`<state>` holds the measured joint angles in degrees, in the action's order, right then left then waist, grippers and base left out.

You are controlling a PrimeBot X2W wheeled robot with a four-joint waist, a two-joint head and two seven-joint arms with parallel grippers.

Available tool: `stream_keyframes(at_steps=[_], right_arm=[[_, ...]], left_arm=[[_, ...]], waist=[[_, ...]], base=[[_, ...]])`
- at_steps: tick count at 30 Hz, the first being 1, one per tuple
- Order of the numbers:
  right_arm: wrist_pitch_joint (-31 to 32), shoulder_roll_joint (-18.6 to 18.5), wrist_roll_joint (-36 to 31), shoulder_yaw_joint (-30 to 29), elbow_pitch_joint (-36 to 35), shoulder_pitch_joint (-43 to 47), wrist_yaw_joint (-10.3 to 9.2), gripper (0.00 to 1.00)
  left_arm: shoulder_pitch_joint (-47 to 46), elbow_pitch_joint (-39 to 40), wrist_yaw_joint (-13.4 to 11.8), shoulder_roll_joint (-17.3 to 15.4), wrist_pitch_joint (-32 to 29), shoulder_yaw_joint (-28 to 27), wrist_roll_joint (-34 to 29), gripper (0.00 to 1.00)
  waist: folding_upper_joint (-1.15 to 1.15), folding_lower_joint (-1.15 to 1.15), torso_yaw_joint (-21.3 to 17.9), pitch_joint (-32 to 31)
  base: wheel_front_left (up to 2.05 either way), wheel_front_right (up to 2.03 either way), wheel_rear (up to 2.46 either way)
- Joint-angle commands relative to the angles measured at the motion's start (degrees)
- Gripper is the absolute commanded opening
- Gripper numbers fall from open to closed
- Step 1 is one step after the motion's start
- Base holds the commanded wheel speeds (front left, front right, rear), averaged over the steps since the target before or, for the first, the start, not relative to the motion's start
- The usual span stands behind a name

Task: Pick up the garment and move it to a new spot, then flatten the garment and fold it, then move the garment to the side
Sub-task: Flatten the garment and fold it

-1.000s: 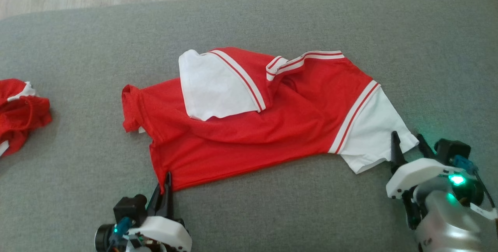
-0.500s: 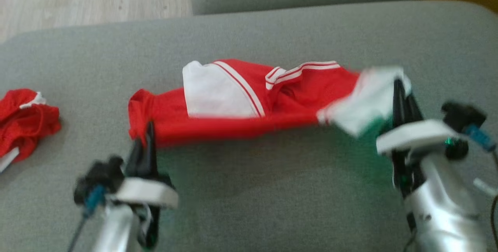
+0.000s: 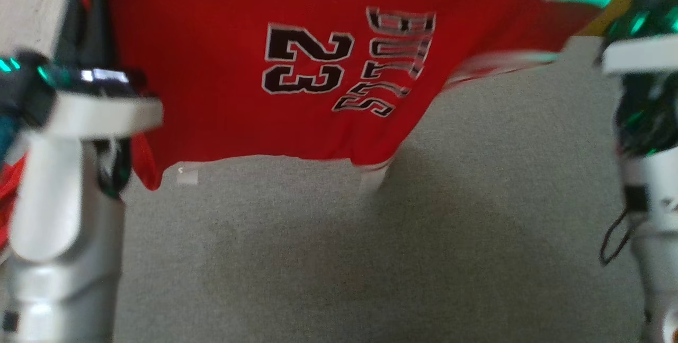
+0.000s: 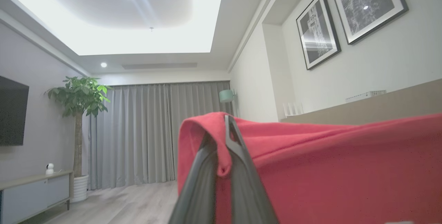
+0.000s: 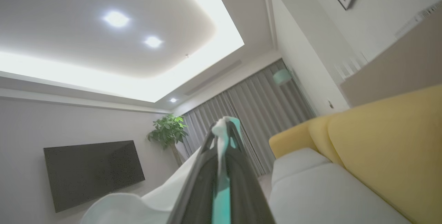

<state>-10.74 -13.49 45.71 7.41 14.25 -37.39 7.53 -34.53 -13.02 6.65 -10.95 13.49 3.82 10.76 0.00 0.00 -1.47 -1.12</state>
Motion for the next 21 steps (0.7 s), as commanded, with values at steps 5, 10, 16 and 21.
stream_keyframes(at_steps=[5,10,16,21], right_arm=[[5.38,-1.28,-0.09,-1.92,-5.28,-7.21,-0.04,0.0],[6.38,0.0,-4.03,-2.74,-2.42,-11.82,-0.04,0.0],[-1.49,1.71,-9.12,-4.07,6.6,-24.38,-0.04,0.0],[-4.14,2.21,-12.81,-5.59,11.95,-36.33,-0.04,0.0]], left_arm=[[-8.4,3.59,0.34,-3.43,-5.11,-1.92,1.6,0.0],[-11.94,2.29,-0.87,-3.48,-5.62,-1.88,1.2,0.0],[-21.69,-4.77,-3.8,-2.72,-0.33,-0.52,-2.63,0.0],[-32.62,-11.2,-5.04,-2.13,1.39,-0.61,-4.1,0.0]], waist=[[0.0,0.0,-0.36,2.45],[0.0,0.0,-1.45,8.29],[0.0,0.0,-2.12,16.0],[0.0,0.0,-2.74,20.06]], base=[[0.0,0.0,0.0],[0.0,0.0,0.0],[0.0,0.0,0.0],[0.0,0.0,0.0]])
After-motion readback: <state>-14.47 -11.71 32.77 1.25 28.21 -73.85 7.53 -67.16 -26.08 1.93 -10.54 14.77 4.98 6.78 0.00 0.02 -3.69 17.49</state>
